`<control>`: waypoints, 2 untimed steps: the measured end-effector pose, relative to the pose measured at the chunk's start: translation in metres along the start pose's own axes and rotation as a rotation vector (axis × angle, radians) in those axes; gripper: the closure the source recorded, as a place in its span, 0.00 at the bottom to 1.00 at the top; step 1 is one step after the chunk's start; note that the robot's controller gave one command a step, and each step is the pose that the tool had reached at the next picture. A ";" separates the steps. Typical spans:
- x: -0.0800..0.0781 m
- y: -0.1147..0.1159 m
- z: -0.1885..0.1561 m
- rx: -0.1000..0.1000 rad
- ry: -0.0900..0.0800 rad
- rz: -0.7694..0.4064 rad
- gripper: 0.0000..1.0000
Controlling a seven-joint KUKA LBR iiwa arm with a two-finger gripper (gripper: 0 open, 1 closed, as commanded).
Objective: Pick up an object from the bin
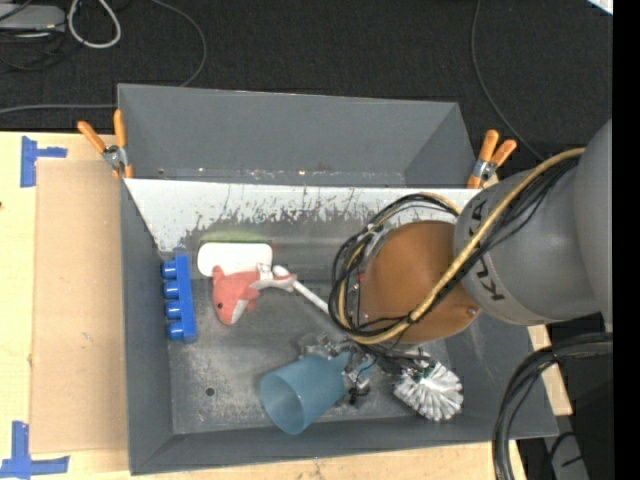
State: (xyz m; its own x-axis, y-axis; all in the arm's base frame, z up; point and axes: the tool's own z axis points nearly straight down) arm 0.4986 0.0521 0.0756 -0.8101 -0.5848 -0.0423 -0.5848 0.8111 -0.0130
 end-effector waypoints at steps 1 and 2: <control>-0.014 -0.003 0.004 0.004 -0.021 -0.170 1.00; 0.005 0.001 -0.087 -0.010 0.005 -0.106 1.00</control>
Offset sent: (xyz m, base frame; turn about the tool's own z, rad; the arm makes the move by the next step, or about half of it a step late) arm -0.0205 -0.0105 0.1644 0.0777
